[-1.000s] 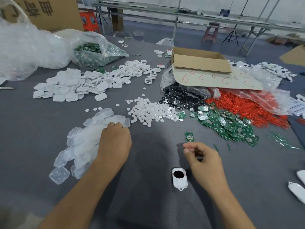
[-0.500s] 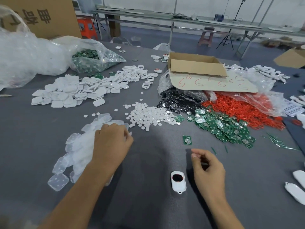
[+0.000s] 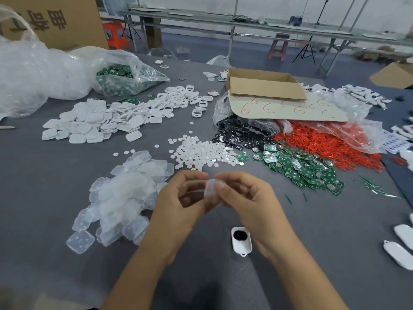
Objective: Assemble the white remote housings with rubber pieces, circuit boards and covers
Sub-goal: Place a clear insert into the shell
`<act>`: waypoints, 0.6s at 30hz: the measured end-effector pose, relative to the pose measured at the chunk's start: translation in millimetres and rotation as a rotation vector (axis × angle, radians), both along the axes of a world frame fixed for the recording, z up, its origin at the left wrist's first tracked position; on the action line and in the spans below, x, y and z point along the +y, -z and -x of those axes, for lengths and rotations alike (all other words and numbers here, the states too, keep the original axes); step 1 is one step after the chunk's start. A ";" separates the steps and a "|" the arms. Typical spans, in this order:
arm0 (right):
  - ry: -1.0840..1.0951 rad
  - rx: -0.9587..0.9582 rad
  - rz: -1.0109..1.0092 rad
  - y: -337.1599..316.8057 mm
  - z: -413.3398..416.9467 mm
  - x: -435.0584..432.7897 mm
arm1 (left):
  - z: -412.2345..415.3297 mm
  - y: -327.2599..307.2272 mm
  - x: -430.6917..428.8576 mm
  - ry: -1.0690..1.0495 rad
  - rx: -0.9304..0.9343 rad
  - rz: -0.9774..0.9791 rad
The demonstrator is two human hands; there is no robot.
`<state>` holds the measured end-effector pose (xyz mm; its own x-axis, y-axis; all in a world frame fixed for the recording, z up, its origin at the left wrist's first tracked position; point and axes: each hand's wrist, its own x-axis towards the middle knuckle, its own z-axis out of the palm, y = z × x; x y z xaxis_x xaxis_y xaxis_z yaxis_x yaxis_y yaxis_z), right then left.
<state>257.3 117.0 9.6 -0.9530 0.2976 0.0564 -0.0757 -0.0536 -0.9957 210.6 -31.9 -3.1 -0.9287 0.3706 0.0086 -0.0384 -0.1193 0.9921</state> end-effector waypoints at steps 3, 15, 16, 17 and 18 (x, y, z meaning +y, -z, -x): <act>-0.017 -0.018 0.045 6.5 -7.9 10.3 | -10.2 2.1 3.0 -0.019 -0.006 0.011; 0.072 -0.222 -0.094 25.4 -31.8 43.5 | -37.5 45.3 22.9 0.030 0.141 0.306; 0.077 -0.249 -0.135 29.7 -33.2 46.5 | -39.9 53.4 22.0 0.028 0.199 0.383; 0.074 -0.280 -0.177 34.1 -35.1 49.2 | -42.2 60.5 20.9 0.044 0.256 0.466; 0.063 -0.310 -0.217 38.4 -37.3 51.6 | -43.9 66.6 19.9 0.081 0.314 0.546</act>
